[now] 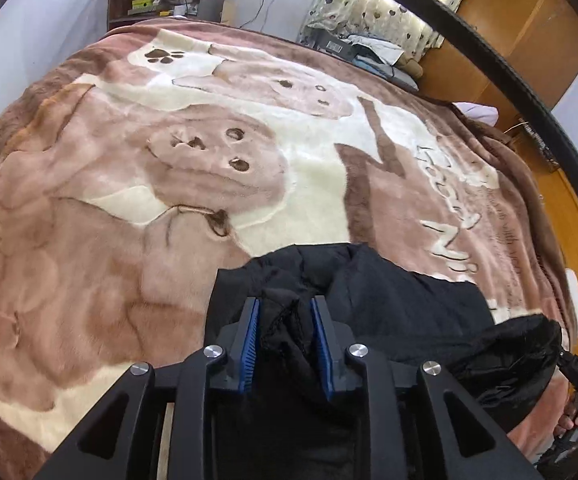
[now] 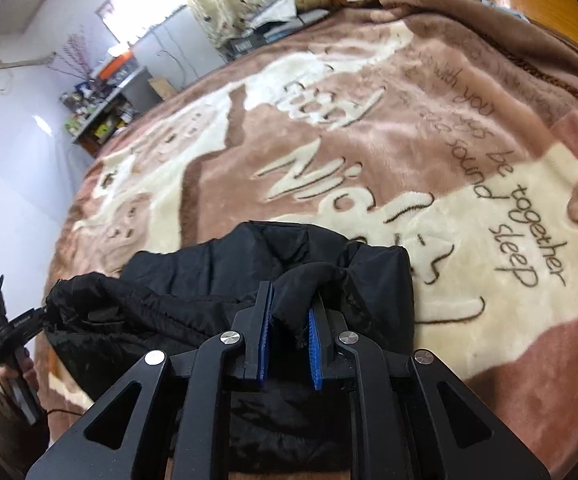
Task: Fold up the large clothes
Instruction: 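Lay the hem onto the jacket and open both tools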
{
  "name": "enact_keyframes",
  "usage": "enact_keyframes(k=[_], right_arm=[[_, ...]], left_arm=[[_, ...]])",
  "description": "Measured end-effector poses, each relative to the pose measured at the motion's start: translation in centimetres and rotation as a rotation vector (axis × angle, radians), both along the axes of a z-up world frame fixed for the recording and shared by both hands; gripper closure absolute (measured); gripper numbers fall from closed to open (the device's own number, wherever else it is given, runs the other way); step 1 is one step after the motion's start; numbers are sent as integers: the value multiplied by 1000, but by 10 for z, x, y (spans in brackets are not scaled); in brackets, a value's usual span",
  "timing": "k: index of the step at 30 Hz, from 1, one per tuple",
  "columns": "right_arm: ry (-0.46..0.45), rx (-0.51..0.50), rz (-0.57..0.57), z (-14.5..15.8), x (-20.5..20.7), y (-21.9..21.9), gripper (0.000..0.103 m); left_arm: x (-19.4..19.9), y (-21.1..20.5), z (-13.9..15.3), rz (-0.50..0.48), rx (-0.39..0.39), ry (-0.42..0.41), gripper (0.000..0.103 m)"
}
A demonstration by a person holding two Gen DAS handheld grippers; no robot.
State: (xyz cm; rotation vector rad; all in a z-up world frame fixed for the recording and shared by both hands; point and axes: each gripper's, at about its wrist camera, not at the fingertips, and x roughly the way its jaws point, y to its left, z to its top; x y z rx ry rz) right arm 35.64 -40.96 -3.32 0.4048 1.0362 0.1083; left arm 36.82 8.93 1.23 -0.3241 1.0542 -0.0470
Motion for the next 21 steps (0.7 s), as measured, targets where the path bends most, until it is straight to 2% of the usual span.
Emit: enact_keyframes(k=[2,4,5,9,10,11,12,15,18,21], right_arm=[[25,27,-34,-11,10,-3,84],[52,72,-75,-19,18,-8,81],[70,84,-90,-22,20,-10,79],[64,99,-133,-17,24,-13,71],[39,94,-147,-12,22,-13,68],[6,76,-161,-5,19,-13,59],[-36,54,-168,4,15,-12,52],[-126,-2,-169,28,3,-8,52],[-264,-120,-127,53,-26,10,51],[-346,-229,7,59,-54,42,51]], left_arm=[[11,1,-11,4,-1,10,72],[17,4,-17,42,0,19,64],[18,5,-18,51,0,16,55],[24,9,-19,53,-25,28,50],[22,11,-16,69,-15,25,46],[21,13,-14,91,-7,15,39],[16,16,-9,108,-12,-14,38],[4,19,6,98,-37,-65,35],[-16,16,23,104,13,-105,33],[-44,-2,37,27,32,-162,33]])
